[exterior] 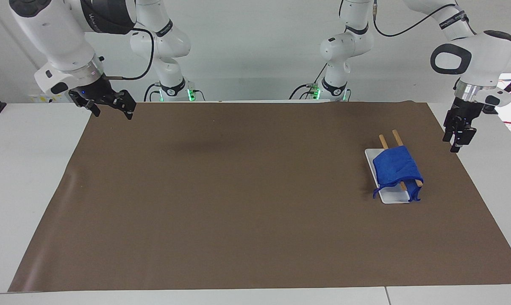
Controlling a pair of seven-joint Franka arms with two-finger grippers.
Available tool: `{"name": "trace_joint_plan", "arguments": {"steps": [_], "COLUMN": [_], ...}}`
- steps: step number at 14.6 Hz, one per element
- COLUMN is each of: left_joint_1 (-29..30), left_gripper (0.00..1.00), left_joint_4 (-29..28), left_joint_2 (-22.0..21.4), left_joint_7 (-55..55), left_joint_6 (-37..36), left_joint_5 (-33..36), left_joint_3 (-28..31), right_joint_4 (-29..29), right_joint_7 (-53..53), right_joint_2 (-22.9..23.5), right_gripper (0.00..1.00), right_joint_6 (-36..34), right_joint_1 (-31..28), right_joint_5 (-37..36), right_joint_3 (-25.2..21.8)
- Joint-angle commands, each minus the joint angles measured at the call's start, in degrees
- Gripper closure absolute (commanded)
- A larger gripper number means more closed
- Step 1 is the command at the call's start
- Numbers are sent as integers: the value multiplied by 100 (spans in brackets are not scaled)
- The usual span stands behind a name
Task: Right arm passes towel to left arm to hang
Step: 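Lower the towel with the left gripper over the wooden rack, then open the left gripper and draw it back from the towel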
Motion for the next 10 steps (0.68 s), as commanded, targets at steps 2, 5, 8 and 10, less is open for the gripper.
{"name": "trace_joint_plan", "arguments": {"steps": [2, 5, 8, 10], "left_joint_1": [-113, -675, -1264, -1659], "left_gripper": [0, 0, 0, 0], "left_joint_4": [654, 761, 1138, 1707], "left_joint_2": [-37, -37, 94, 330], "left_joint_7": [1041, 2087, 2748, 2872], "left_joint_6": [-982, -1125, -1669, -2256], "left_joint_5": [102, 102, 154, 452], "left_joint_3": [-80, -80, -89, -98], "right_joint_4": [-110, -110, -110, -119], "right_joint_7": [-153, -144, -144, -144], "right_joint_2": [-113, -113, -113, -122], "right_gripper": [0, 0, 0, 0], "right_joint_6": [60, 60, 34, -1], "right_joint_1": [-78, -86, -95, -86], "right_joint_5": [-71, -44, -35, -27], "right_joint_3": [70, 70, 61, 61]}}
